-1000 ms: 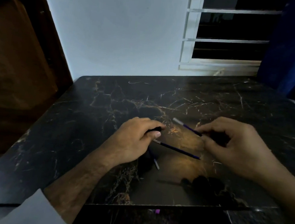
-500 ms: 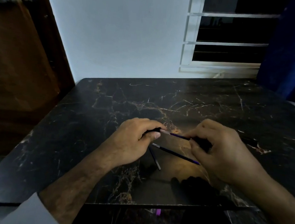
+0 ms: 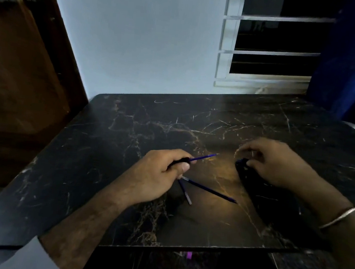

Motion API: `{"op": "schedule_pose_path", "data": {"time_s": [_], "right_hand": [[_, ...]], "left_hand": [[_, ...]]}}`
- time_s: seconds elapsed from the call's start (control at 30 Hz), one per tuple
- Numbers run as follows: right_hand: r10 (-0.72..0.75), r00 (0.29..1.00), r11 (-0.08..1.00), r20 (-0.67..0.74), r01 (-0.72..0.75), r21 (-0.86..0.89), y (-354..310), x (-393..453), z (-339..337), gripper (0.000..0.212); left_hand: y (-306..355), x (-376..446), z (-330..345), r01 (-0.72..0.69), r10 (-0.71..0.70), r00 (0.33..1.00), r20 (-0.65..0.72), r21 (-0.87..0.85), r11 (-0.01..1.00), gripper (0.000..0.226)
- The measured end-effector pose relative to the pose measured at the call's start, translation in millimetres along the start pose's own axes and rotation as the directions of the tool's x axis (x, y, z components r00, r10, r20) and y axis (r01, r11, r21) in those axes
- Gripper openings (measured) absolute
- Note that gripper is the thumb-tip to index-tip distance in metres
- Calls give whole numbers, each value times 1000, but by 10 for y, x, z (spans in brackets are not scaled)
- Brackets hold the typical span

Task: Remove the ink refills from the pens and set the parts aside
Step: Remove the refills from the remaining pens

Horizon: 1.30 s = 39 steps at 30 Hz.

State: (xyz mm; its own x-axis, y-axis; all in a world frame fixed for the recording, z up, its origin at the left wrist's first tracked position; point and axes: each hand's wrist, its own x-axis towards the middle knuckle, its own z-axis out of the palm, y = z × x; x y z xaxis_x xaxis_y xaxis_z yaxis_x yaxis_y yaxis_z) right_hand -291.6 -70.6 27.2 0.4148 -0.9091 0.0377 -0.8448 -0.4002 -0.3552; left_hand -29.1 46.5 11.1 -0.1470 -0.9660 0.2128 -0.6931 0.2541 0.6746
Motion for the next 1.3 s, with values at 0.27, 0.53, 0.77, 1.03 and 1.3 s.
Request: {"op": "schedule_pose_path", "data": {"time_s": [0.27,0.53,0.77,1.03,1.3], "right_hand": [[-135,984,970,-113,154,185,-134,-57,57,23],[-270,934,846,-235,346,405,-485,-352,-36,30],[-354,894,815,-274,439,379,-572,-366,157,31],[-269,906,783,-326,403,474,-871,-266,60,15],[-407,877,805,-255,477,354,-839,-242,-143,21]], "left_hand": [[32,4,-29,12,-12,1000,1,33,999,22],[105,3,-84,-6,7,1000,-6,117,993,20],[216,-5,-63,-24,21,1000,15,183,983,15],[367,80,-217,-88,92,996,-9,211,973,14],[311,115,-468,-15,18,1000,-15,186,982,15]]}}
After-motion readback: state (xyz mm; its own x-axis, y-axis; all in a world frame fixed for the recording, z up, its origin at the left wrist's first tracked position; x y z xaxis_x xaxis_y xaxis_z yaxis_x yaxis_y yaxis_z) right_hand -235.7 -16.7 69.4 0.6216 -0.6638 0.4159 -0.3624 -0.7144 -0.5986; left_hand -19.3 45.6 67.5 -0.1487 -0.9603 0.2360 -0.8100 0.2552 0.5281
